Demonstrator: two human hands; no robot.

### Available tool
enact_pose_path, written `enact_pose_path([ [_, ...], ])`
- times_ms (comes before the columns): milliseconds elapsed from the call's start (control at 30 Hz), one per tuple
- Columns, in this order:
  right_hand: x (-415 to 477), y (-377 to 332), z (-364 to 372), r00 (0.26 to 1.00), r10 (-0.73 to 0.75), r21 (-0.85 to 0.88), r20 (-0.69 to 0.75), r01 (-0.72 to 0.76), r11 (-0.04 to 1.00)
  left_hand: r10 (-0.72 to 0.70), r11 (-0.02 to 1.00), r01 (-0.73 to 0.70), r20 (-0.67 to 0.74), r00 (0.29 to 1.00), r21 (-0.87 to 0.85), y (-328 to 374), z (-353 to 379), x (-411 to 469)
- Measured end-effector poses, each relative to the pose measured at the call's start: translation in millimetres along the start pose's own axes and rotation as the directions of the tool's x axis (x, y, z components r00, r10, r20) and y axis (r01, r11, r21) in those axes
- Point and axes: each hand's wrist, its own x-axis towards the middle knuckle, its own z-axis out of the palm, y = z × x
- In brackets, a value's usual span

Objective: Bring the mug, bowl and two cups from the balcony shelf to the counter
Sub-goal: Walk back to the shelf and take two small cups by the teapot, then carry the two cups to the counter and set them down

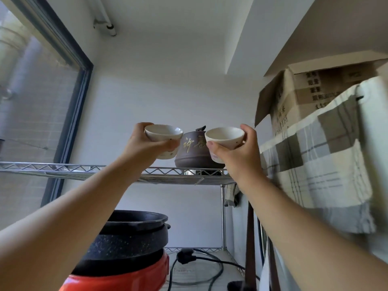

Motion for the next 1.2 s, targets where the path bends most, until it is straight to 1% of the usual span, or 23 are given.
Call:
enact_pose_path([
  [67, -27, -4, -9, 1.000, 0.008, 0.115, 0.018, -0.010, 0.993, -0.002, 0.999, 0.006, 0.079, 0.997, -0.050, 7, -4, -25],
  [133, -60, -7, -20, 0.999, 0.008, 0.196, 0.046, -0.017, 0.980, -0.022, 0.994, 0.034, 0.118, 0.993, -0.101, 9, -9, -55],
  [267, -133, -7, -48, 0.988, 0.087, 0.313, 0.131, -0.124, 0.942, -0.055, 0.983, 0.086, 0.188, 0.981, -0.162, -5, -19, -121],
  [367, -187, -9, -77, 0.978, 0.115, 0.265, 0.174, -0.159, 0.951, -0.113, 0.959, 0.181, 0.295, 0.949, -0.217, -23, -26, -170],
  [467, -235, -6, -106, 0.969, 0.163, 0.228, 0.184, -0.203, 0.952, -0.137, 0.950, 0.228, 0.373, 0.918, -0.214, -38, -28, -215],
  [633, -303, -5, -153, 0.932, 0.281, 0.159, 0.231, -0.321, 0.934, -0.190, 0.900, 0.351, 0.490, 0.850, -0.258, -58, -11, -287],
  [733, -342, -7, -182, 0.912, 0.350, 0.109, 0.212, -0.378, 0.919, -0.250, 0.851, 0.459, 0.572, 0.781, -0.255, -68, 7, -330],
  [867, -391, -13, -222, 0.884, 0.436, 0.070, 0.168, -0.452, 0.889, -0.307, 0.794, 0.570, 0.669, 0.677, -0.212, -71, 32, -390],
  [933, -414, -20, -245, 0.855, 0.500, 0.028, 0.138, -0.508, 0.861, -0.316, 0.762, 0.616, 0.716, 0.623, -0.199, -67, 43, -424],
  [1000, -437, -30, -273, 0.821, 0.566, -0.027, 0.077, -0.566, 0.824, -0.328, 0.713, 0.676, 0.763, 0.557, -0.187, -59, 54, -461],
  [1033, -448, -36, -288, 0.810, 0.585, -0.063, 0.041, -0.582, 0.811, -0.334, 0.672, 0.717, 0.789, 0.516, -0.184, -56, 60, -480],
  [1100, -467, -48, -320, 0.776, 0.630, -0.118, -0.040, -0.629, 0.768, -0.334, 0.623, 0.770, 0.842, 0.423, -0.140, -49, 75, -516],
  [1133, -476, -54, -338, 0.753, 0.654, -0.140, -0.078, -0.658, 0.740, -0.334, 0.613, 0.782, 0.861, 0.383, -0.110, -45, 85, -532],
  [1200, -493, -65, -372, 0.705, 0.692, -0.197, -0.153, -0.708, 0.678, -0.330, 0.624, 0.779, 0.886, 0.326, -0.055, -33, 107, -562],
])
